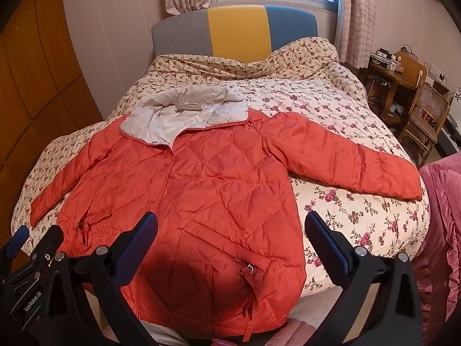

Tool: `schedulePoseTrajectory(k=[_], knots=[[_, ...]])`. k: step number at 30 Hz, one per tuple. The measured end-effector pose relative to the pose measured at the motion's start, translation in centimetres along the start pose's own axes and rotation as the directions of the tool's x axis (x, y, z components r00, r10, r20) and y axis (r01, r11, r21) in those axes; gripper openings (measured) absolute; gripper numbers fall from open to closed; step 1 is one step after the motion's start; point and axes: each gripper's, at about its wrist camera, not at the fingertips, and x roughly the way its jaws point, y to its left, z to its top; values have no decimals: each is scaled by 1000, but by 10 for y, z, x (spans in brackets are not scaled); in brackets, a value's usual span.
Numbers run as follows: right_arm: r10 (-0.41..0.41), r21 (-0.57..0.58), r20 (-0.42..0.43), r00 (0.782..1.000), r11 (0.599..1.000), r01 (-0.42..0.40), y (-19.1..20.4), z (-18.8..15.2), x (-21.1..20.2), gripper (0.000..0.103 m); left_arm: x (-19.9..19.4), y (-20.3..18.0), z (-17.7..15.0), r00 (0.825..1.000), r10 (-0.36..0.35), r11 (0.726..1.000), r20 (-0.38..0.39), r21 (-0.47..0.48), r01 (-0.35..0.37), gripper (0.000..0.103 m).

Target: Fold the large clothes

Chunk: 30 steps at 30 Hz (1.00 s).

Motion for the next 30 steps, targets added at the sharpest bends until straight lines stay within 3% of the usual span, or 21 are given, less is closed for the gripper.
schedulePoseTrajectory(k=[30], knots=[[0,6,-35,999,1000,0,-2,2,8,101,3,-8,-13,1000,-16,1000,-14,5,16,100]])
